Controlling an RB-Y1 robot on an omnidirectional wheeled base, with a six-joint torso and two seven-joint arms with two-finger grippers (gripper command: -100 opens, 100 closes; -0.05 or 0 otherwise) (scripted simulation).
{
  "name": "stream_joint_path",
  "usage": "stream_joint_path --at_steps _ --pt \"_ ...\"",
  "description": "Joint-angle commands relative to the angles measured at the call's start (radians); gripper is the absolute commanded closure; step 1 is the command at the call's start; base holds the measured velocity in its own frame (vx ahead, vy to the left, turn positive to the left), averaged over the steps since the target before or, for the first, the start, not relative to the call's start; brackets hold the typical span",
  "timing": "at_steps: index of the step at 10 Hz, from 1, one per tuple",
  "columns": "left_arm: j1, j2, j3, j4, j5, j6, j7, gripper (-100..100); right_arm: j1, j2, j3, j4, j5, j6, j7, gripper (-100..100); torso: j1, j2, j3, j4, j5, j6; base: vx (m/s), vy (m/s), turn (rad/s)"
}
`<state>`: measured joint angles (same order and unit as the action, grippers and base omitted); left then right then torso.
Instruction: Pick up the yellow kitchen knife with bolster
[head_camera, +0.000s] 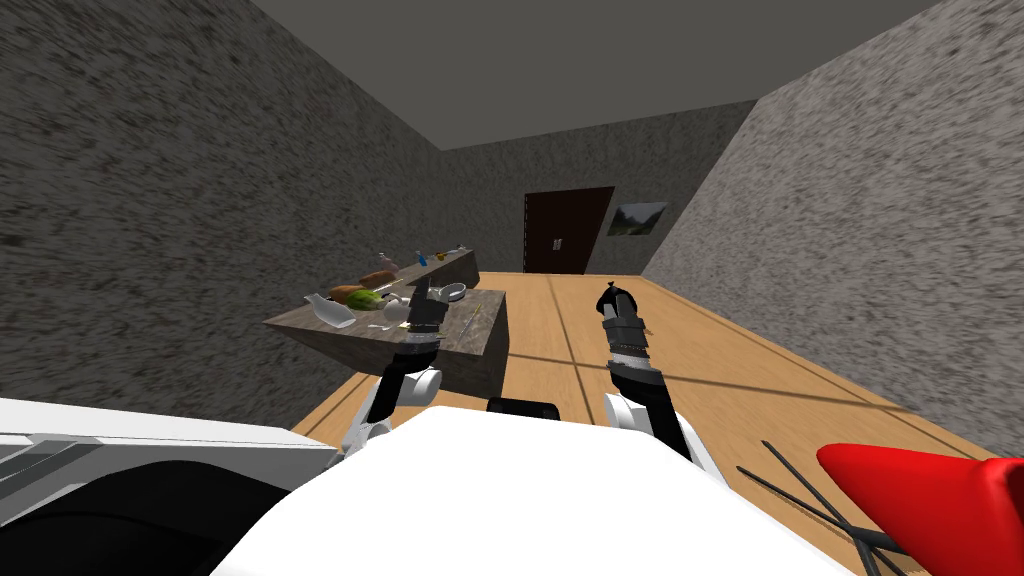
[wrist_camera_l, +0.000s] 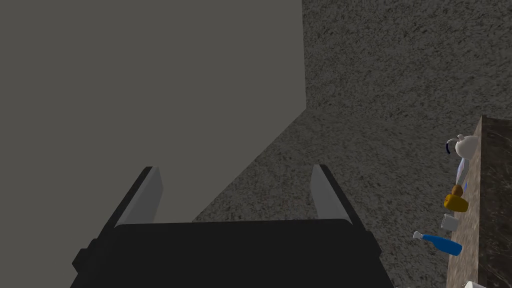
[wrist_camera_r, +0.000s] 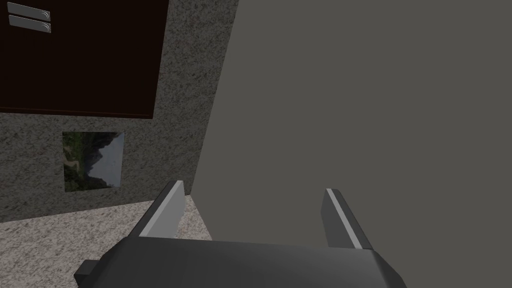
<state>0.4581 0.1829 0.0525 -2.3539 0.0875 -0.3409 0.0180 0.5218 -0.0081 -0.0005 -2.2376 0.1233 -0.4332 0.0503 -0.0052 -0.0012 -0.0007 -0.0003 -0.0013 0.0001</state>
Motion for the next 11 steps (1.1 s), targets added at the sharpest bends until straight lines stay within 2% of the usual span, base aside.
stream_joint_path --at_steps 1,3,4,5,6,7,9,10,11 --pt "-0.007 0.025 0.013 0.009 0.015 0.050 0.015 -100 0.000 0.000 0.000 0.000 0.000 0.000 0.000 0 0.000 0.000 0.000 0.000 0.000 0.000 0.014 -0.108 0.054" --pt "-0.007 0.025 0.013 0.009 0.015 0.082 0.015 -100 0.000 0.000 0.000 0.000 0.000 0.000 0.000 0 -0.001 0.000 0.000 0.000 0.000 0.000 0.008 -0.068 0.033" --pt "-0.013 0.045 0.025 0.015 0.029 0.122 0.029 -100 0.000 0.000 0.000 0.000 0.000 0.000 0.000 0 0.002 0.000 0.000 0.000 0.000 0.000 0.022 -0.062 0.093" --pt "-0.013 0.045 0.025 0.015 0.029 0.144 0.029 -100 0.000 0.000 0.000 0.000 0.000 0.000 0.000 0 0.001 0.000 0.000 0.000 0.000 0.000 0.016 -0.069 0.065" --pt "-0.013 0.045 0.025 0.015 0.029 0.151 0.029 -100 0.000 0.000 0.000 0.000 0.000 0.000 0.000 0 0.001 0.000 0.000 0.000 0.000 0.000 -0.002 -0.041 -0.015" --pt "-0.019 0.066 0.038 0.020 0.045 0.189 0.044 -100 0.000 0.000 0.000 0.000 0.000 0.000 0.000 0 0.002 0.001 0.000 0.000 0.000 0.000 0.016 -0.111 0.017" --pt "-0.019 0.066 0.038 0.020 0.045 0.224 0.044 -100 0.000 0.000 0.000 0.000 0.000 0.000 0.000 0 -0.003 -0.001 -0.001 0.000 -0.001 0.000 0.035 -0.093 0.008" --pt "-0.024 0.086 0.052 0.026 0.061 0.262 0.059 -100 0.000 0.000 0.000 0.000 0.000 0.000 0.000 0 0.001 -0.001 -0.001 0.000 0.000 0.000 0.041 -0.069 0.056" --pt "-0.024 0.086 0.052 0.026 0.061 0.294 0.059 -100 0.000 0.000 0.000 0.000 0.000 0.000 0.000 0 0.001 -0.002 -0.001 0.000 0.000 0.000 0.033 -0.088 0.051"
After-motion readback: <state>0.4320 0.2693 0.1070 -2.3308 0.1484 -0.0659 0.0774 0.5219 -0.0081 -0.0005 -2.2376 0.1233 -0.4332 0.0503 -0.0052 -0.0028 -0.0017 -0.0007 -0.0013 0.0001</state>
